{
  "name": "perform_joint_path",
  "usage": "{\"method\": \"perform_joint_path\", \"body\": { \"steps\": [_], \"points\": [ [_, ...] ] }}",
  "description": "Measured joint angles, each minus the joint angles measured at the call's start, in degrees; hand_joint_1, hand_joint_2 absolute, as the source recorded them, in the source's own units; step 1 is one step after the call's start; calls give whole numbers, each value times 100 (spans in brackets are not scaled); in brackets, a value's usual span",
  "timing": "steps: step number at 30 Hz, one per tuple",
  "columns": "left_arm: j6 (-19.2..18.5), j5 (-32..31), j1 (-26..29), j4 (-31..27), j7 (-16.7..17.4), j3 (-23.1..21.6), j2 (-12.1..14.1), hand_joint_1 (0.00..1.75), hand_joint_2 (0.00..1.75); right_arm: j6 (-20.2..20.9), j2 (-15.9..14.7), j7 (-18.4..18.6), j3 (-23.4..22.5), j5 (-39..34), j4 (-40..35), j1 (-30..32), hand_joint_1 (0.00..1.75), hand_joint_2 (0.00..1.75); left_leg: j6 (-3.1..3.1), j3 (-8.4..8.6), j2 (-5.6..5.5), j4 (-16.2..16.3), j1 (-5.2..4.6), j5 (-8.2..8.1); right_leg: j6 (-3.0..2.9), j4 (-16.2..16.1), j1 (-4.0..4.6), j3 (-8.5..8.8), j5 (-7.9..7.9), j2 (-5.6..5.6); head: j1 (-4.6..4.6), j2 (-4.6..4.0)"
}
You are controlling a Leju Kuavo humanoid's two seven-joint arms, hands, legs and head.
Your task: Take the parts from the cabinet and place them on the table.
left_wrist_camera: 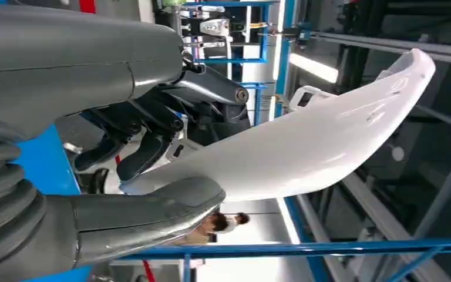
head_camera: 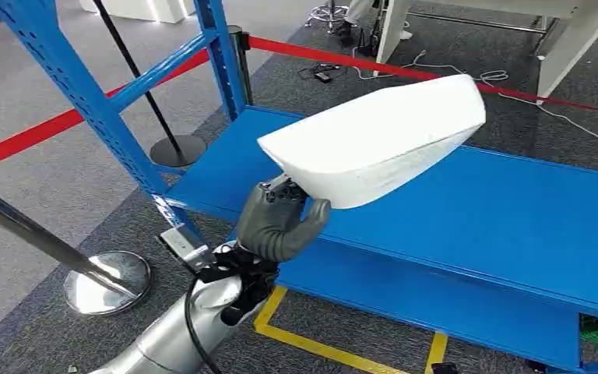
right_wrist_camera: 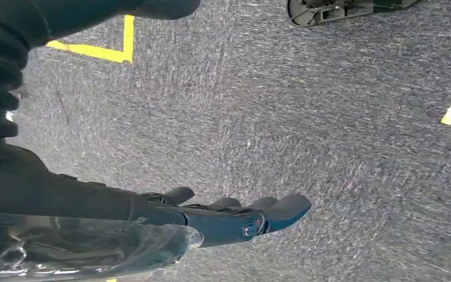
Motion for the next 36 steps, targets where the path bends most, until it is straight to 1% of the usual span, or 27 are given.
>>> {"method": "perform_joint_path", "body": {
  "steps": [3, 4, 5, 9, 12, 15, 20, 22, 28, 36],
  "points": [
    [-37, 26, 93, -94, 0, -15, 40, 162, 175, -4, 0, 0, -20, -7, 0, 2, 0, 175, 0, 0, 0, 0, 0, 0, 0, 0, 0, 0, 0, 0, 2, 0],
    [-153, 98, 225, -233, -43, -35, 97, 162, 175, -9, 0, -2, -39, -22, 0, 5, 0, 175, 2, 0, 1, 0, 0, -2, 0, 0, 0, 0, 0, 1, 0, 0],
    [-316, 77, 439, -406, -120, -46, 175, 162, 175, 19, -2, -148, -55, -20, -2, 9, 0, 175, 2, 0, 0, 0, 0, -2, 0, -1, 0, 0, -1, 1, 2, 0],
    [-516, -37, 635, -583, -306, -83, 250, 162, 175, 146, -4, -639, -55, 11, -2, 8, 0, 175, 3, 0, 0, 0, 0, -2, 0, -1, 0, 0, -1, 0, 2, 0],
    [-536, -225, 736, -719, -444, -81, 267, 162, 175, 260, -6, -1118, -18, 162, -2, 15, 0, 175, 3, 0, 1, 0, 0, -2, 1, -1, 0, 0, -1, 2, 0, 0],
    [-540, -391, 825, -846, -457, -72, 280, 162, 175, 435, -7, -1408, 44, 205, -2, 7, 0, 175, 3, 1, 0, 0, 0, -2, 1, -1, 0, 0, -1, -1, 0, 0],
    [-586, -477, 889, -979, -457, -57, 315, 162, 175, 593, -7, -1467, 48, 173, -2, 10, 0, 175, 3, 0, 1, 0, 0, -2, 1, -1, 0, 0, -1, 0, 0, 0],
    [-664, -548, 896, -1007, -459, -50, 315, 162, 175, 684, -7, -1469, 57, 183, -2, 10, 0, 175, 3, 0, 0, 0, 0, -2, 1, -1, 0, 1, -1, -1, 0, 0],
    [-743, -660, 940, -1104, -459, -39, 313, 162, 175, 658, -9, -1519, 114, 225, -2, 7, 0, 175, 3, 0, 0, 0, 0, -2, 1, -1, 0, 1, -1, -1, 0, 0],
    [-745, -712, 1006, -1171, -459, -17, 311, 162, 175, 588, -11, -1239, 144, 269, -2, 17, 0, 175, 11, 0, 0, 1, -11, -8, 2, -6, -13, 2, 0, 0, 0, 0]
  ]
}}
